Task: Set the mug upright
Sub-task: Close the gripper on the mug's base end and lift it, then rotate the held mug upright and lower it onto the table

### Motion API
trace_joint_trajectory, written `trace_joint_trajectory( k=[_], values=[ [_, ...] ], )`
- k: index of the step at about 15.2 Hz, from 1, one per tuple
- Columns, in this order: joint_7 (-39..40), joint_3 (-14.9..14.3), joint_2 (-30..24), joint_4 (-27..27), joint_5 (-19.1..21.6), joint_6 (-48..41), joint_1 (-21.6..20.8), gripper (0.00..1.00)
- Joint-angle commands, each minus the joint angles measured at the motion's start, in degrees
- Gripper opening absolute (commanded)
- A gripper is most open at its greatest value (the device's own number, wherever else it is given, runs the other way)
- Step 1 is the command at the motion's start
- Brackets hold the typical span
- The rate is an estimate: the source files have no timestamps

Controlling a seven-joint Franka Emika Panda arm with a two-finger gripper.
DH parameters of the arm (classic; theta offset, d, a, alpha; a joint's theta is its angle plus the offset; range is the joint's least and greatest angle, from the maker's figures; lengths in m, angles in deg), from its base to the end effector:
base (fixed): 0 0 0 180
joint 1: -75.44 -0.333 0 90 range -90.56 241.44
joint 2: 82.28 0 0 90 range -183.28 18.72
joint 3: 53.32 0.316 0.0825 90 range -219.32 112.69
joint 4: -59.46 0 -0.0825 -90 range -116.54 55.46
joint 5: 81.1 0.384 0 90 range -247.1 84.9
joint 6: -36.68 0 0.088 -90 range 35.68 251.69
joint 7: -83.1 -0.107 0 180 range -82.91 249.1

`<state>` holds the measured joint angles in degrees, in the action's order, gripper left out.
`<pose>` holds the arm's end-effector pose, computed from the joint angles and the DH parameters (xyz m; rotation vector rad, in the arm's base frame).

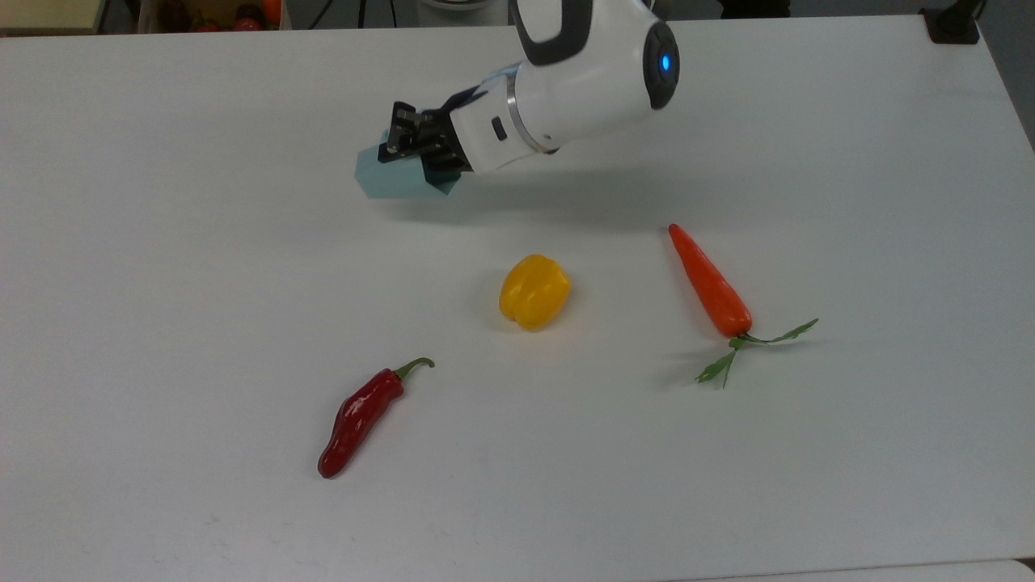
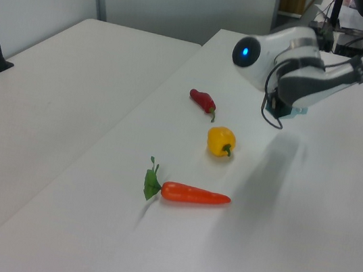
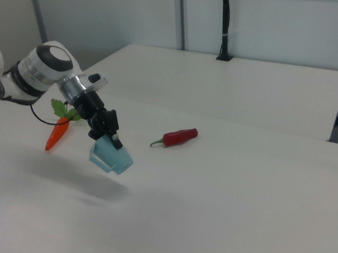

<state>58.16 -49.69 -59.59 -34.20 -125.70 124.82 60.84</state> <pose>0.6137 0.1164 0.3872 2.2722 0.0702 -0.1934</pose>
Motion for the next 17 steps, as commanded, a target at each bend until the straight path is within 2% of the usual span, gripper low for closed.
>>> trace_joint_trajectory(
  k=[1,4,6,10,12,13,15,16,17],
  values=[
    [10.93,0.06,-3.97,0.66,13.44,1.23,2.29,0.00],
    [14.73,0.06,-3.79,0.93,24.70,10.53,4.92,0.00],
    [16.92,-0.03,-3.44,-0.65,30.69,15.64,6.86,0.00],
    [17.81,-0.03,-2.13,-1.27,36.15,21.97,10.64,0.00],
    [17.81,-0.03,-1.42,-2.67,36.86,25.40,11.17,0.03],
    [17.90,-0.03,-1.33,-3.02,36.86,25.68,11.61,0.08],
    [20.70,-0.03,-1.68,-2.85,36.86,24.81,12.23,0.37],
    [22.98,-0.03,-1.86,-2.76,36.86,23.58,12.58,0.55],
    [25.18,-0.03,-1.95,-2.42,36.86,21.48,13.02,0.62]
  ],
)
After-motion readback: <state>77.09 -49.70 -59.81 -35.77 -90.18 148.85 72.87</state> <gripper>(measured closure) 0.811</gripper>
